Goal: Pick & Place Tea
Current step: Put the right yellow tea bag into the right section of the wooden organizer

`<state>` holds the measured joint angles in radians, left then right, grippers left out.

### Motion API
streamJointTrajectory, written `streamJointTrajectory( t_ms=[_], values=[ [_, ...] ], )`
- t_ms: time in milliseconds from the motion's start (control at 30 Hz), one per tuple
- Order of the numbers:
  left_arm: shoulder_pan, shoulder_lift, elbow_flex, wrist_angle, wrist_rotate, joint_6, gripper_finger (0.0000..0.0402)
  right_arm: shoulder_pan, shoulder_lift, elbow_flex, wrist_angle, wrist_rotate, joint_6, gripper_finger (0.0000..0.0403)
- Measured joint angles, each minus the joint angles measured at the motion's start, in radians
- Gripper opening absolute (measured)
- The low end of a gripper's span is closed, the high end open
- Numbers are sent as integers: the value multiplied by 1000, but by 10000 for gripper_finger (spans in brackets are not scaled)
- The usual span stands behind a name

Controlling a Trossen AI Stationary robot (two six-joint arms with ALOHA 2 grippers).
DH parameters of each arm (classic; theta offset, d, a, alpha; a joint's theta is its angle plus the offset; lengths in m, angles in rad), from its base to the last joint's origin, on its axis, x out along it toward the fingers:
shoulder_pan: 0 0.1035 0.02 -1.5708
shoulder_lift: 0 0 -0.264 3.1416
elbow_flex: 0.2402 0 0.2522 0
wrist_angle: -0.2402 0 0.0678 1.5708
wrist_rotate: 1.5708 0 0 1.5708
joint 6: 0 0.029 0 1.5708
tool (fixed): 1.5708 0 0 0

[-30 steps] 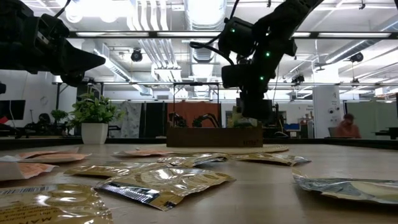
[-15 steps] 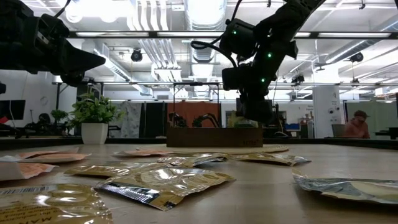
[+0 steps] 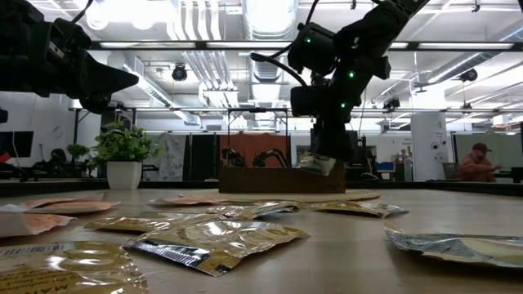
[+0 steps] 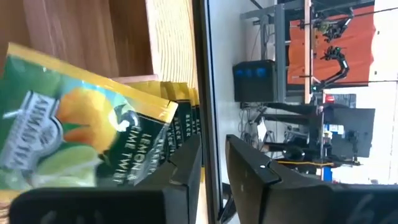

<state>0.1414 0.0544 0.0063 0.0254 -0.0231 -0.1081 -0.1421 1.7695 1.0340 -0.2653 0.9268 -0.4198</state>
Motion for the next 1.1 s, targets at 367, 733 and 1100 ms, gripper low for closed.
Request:
streamJointTrajectory(
  t_ms=[367,733,1100],
  values=[
    [0,0,0,0,0,0,0,0,0,-3,9,-1,-11,71],
    [0,0,0,0,0,0,0,-3,1,-5,14,24,-11,70],
    [0,0,0,0,0,0,0,-2,-14,-6,14,70,-11,70]
  ],
)
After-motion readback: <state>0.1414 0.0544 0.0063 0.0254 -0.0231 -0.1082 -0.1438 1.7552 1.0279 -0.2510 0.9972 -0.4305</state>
